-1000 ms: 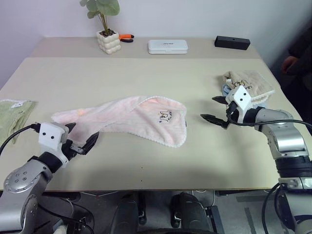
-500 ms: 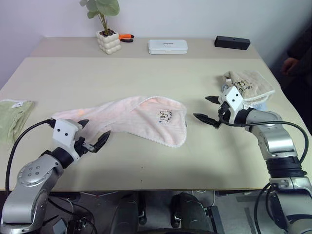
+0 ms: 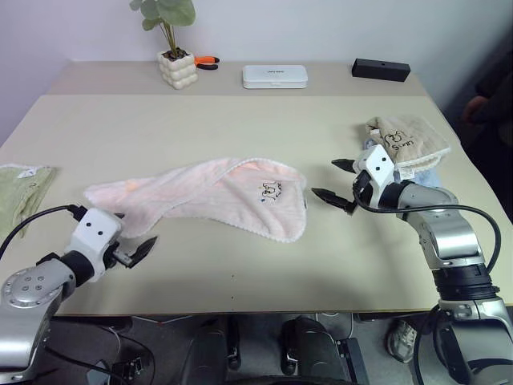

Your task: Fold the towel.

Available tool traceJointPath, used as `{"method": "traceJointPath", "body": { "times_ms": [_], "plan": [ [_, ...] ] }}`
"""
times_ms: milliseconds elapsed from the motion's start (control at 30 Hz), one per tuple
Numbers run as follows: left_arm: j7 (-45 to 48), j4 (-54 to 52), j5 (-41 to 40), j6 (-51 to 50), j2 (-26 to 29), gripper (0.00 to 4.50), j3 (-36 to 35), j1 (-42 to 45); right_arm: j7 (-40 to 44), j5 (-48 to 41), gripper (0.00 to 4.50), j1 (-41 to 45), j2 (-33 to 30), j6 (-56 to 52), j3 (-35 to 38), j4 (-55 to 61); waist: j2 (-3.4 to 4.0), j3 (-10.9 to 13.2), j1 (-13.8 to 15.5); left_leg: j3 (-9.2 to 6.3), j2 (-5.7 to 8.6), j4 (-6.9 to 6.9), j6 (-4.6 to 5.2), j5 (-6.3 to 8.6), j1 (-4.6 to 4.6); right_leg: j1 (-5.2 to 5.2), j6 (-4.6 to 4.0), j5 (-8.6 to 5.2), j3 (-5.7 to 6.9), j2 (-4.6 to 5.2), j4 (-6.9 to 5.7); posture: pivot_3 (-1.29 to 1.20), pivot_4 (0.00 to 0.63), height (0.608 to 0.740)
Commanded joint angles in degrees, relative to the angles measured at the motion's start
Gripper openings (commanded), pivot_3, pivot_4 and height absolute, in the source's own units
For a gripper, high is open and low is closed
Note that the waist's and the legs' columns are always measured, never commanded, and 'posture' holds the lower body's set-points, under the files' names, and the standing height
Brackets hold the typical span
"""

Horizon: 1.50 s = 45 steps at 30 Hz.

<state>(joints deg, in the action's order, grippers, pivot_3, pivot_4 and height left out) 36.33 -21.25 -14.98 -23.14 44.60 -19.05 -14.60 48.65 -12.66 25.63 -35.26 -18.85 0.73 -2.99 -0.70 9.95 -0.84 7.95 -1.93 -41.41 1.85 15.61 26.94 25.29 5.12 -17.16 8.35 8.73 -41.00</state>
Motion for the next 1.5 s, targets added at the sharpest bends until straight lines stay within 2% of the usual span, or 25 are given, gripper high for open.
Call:
{"method": "traceJointPath", "body": {
  "times_ms": [33,67,167,400,433,567,667,933,1100,1200,1300,1367,1500],
  "plan": [
    [0.11,3.32,2.60,2.06,0.72,4.50,0.88,1.75,-0.61,-1.36,4.43,0.30,0.22,-0.53,1.16,3.41,0.02,0.01,0.09,0.00,0.00,0.00,0.00,0.00,0.00,-0.01,0.00,0.00,0.00,0.00,0.00,0.00,0.150,0.678],
    [-0.14,4.56,3.04,2.52,0.47,4.50,1.13,2.50,-0.71,-1.38,4.43,0.35,0.30,-0.72,1.20,3.61,0.03,0.01,0.10,0.00,0.00,0.01,0.00,0.00,-0.01,0.00,0.00,0.00,0.00,0.01,-0.01,0.00,0.150,0.678],
    [-0.62,7.19,4.15,4.22,0.01,3.72,1.68,4.13,-0.87,-1.43,4.50,0.44,0.38,-1.04,1.29,3.92,0.04,0.00,0.04,0.00,0.00,0.01,0.00,0.00,-0.03,-0.02,0.00,0.00,0.00,0.02,-0.02,0.00,0.150,0.678],
    [-0.68,9.18,4.64,6.85,-0.51,0.27,1.38,5.48,-1.19,-1.85,4.50,-0.11,0.19,-1.08,1.41,4.60,0.04,0.00,-0.19,0.00,-0.01,0.03,0.00,0.00,-0.02,0.00,0.00,0.00,0.00,-0.01,-0.04,0.00,0.150,0.678],
    [-0.76,9.09,4.70,7.01,-0.55,0.04,1.18,5.35,-1.21,-1.88,4.50,-0.12,0.16,-1.08,1.32,4.64,0.04,0.00,-0.12,0.00,-0.01,0.03,0.00,0.00,-0.02,0.00,0.00,0.00,0.00,0.00,-0.04,0.00,0.150,0.678],
    [-1.95,7.09,3.32,6.85,-1.72,0.04,-1.39,5.18,-1.46,-1.49,4.50,1.87,0.52,-1.63,0.36,4.16,0.04,0.00,-0.14,0.00,0.00,0.03,0.00,0.00,-0.01,0.00,0.00,0.00,0.00,0.01,-0.03,0.00,0.150,0.678],
    [-1.30,3.80,0.33,6.09,-2.96,0.04,-4.07,4.39,-1.59,1.97,4.50,6.11,0.22,-2.24,-2.93,0.07,0.04,0.00,-0.35,0.00,-0.01,0.02,0.00,0.00,-0.01,0.01,0.00,0.01,0.00,0.01,-0.05,0.00,0.150,0.678],
    [2.74,-4.17,-4.87,1.69,-3.07,0.04,-7.00,-2.75,-0.17,6.25,4.50,22.52,5.83,-0.41,-7.42,-25.67,0.06,0.02,-0.41,0.01,0.00,0.02,0.00,-0.01,0.02,0.04,0.00,0.00,-0.01,-0.02,-0.04,0.00,0.150,0.678],
    [3.32,-6.71,-6.02,0.00,-3.22,0.04,-8.07,-5.57,-0.09,9.37,4.50,28.33,9.66,3.17,-9.33,-40.25,0.09,0.04,-0.51,0.03,0.00,-0.02,0.01,-0.01,0.06,0.07,0.00,0.01,0.00,-0.05,-0.06,0.00,0.150,0.678],
    [2.91,-7.12,-6.00,-0.27,-3.47,0.04,-8.38,-5.89,1.93,9.59,4.50,29.93,10.72,3.13,-9.28,-44.57,0.09,0.04,-0.41,0.03,0.01,-0.02,0.01,-0.01,0.09,0.08,0.00,0.00,0.00,-0.06,-0.09,0.00,0.150,0.678],
    [2.64,-7.57,-5.90,-0.17,-3.91,0.00,-8.52,-6.56,3.14,10.09,3.67,30.68,11.30,3.75,-9.32,-46.97,0.09,0.04,-0.58,0.04,0.02,-0.03,0.01,-0.01,0.10,0.09,0.00,0.00,0.00,-0.08,-0.09,0.00,0.150,0.678],
    [2.59,-7.74,-5.74,-0.02,-4.11,0.00,-8.47,-6.90,3.17,10.30,2.81,31.09,11.64,4.05,-9.02,-48.01,0.09,0.04,-0.77,0.04,0.01,-0.02,0.01,-0.01,0.08,0.09,0.00,0.00,0.00,-0.07,-0.10,0.00,0.150,0.678],
    [2.48,-8.06,-5.66,0.06,-4.25,0.00,-8.54,-7.54,3.48,9.33,0.64,31.69,12.10,3.50,-7.55,-48.15,0.09,0.04,-1.10,0.04,0.01,-0.03,0.00,-0.01,0.09,0.08,0.00,0.01,0.00,-0.07,-0.10,0.00,0.150,0.678]
  ]
}}
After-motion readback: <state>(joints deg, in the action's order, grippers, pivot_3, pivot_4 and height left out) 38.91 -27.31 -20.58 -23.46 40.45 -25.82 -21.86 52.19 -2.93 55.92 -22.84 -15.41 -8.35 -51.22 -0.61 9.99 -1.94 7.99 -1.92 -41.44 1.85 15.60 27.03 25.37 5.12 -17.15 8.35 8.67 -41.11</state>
